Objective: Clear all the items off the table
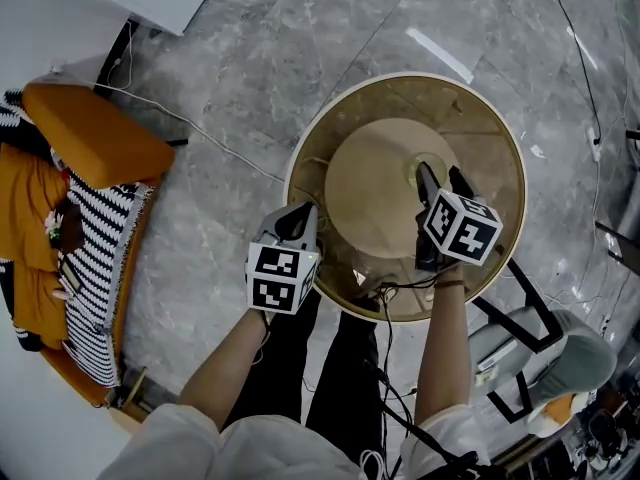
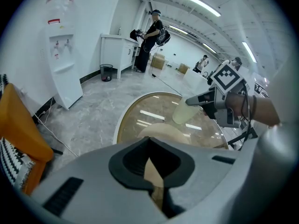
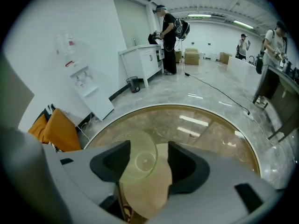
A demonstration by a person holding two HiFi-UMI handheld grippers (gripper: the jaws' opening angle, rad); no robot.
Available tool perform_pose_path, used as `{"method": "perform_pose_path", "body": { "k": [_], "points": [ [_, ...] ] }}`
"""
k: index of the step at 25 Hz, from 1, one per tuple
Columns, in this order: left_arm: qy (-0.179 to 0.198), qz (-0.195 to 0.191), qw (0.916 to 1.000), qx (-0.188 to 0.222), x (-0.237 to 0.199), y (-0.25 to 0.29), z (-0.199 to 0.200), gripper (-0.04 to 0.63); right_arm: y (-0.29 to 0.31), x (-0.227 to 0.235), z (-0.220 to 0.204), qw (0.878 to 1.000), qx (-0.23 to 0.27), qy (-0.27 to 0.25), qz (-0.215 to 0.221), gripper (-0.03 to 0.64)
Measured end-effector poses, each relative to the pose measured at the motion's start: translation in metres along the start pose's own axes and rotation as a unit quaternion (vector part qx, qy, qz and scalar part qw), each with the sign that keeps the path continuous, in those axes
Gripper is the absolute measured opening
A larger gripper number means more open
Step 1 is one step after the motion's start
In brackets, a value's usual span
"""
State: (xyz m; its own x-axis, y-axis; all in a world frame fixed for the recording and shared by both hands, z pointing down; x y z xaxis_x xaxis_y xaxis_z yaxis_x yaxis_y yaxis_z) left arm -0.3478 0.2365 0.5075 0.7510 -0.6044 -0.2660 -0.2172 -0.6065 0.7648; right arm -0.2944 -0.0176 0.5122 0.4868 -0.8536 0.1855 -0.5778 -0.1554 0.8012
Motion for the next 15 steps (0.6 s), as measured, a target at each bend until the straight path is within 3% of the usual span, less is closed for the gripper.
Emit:
{"method": "perform_pose_path", "body": {
  "k": [2,9,15],
  "points": [
    [0.001,0.0,1.0,-0.001,-0.0018,0.0003,-0.0002,0.008,0.0019,0.0004,-0.0015,1.0,-0.005,-0.006,-0.009,0.192],
    [0.007,-0.002,1.0,-0.005,-0.0051,0.0004,-0.0023,0.008,0.0027,0.0006,-0.0035,0.999,-0.01,-0.005,-0.036,0.052],
    [0.015,-0.008,0.9998,-0.005,-0.0013,-0.0029,-0.0025,0.008,-0.0037,-0.0027,-0.0079,1.0,-0.011,0.011,-0.026,0.048]
  ]
}}
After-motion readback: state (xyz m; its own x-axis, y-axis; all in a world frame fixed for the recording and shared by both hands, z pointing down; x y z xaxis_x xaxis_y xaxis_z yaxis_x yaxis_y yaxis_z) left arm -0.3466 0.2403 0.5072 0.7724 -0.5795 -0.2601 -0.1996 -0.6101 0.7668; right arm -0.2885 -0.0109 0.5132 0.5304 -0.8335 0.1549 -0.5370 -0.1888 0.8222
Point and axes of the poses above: the fingertips, and each gripper's own axes: y forward along the fingers, x to its right, z out of its top, the point moved 4 cm from there along -y, backward along the fingers, and after that the axes turned 3 degrees about x, right-handed, at the moved point
